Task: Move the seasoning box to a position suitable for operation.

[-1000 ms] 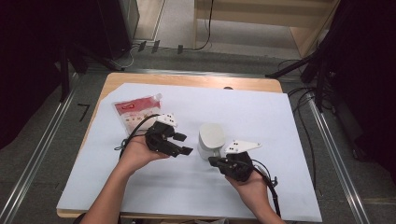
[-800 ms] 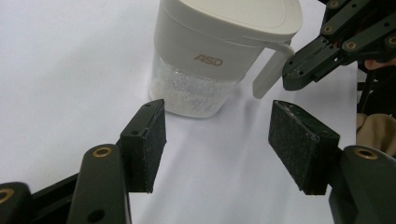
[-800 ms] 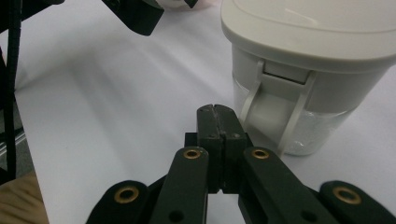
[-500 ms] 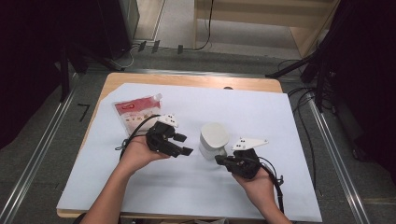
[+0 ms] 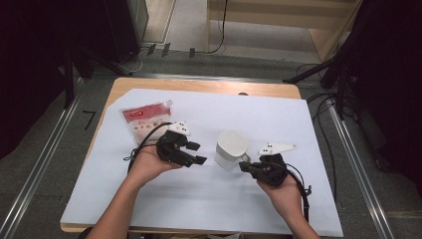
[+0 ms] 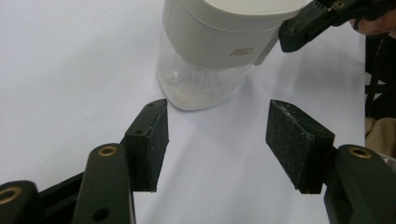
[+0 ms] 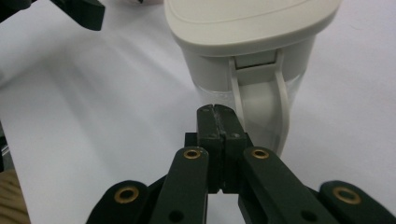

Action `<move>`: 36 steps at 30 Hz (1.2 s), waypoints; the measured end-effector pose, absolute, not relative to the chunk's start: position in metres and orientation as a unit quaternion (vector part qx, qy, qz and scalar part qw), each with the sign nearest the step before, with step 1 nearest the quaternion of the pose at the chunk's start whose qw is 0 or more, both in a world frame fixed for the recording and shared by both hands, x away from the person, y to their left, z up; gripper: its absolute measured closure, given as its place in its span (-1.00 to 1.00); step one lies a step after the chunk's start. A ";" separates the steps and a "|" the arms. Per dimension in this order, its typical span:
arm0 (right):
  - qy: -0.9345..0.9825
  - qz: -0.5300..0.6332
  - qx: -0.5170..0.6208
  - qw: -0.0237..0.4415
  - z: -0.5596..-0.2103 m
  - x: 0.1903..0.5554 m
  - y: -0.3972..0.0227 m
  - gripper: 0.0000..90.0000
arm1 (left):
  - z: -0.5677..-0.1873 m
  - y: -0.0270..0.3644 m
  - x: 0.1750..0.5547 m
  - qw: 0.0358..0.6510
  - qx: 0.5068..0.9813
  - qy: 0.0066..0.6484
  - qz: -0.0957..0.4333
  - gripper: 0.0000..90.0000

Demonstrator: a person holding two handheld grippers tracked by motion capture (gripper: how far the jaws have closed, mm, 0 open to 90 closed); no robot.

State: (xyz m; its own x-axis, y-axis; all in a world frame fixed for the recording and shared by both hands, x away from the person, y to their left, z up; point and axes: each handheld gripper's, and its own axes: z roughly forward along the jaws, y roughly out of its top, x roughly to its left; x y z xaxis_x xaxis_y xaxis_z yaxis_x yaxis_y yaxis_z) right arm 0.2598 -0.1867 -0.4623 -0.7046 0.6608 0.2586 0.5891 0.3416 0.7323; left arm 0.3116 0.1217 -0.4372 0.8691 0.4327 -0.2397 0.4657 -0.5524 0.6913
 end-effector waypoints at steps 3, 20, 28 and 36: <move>0.817 0.426 0.388 0.042 -0.462 0.262 -0.192 1.00 | -0.438 0.121 0.313 0.396 0.881 0.258 -0.028 -0.09; 0.817 0.416 0.395 0.052 -0.464 0.280 -0.213 1.00 | -0.446 0.111 0.312 0.399 0.884 0.241 -0.026 0.00; 0.821 0.412 0.391 0.055 -0.463 0.291 -0.216 1.00 | -0.442 0.108 0.315 0.414 0.876 0.245 -0.031 -0.11; 0.822 0.409 0.391 0.062 -0.464 0.300 -0.218 1.00 | -0.443 0.103 0.317 0.426 0.875 0.226 -0.050 -0.37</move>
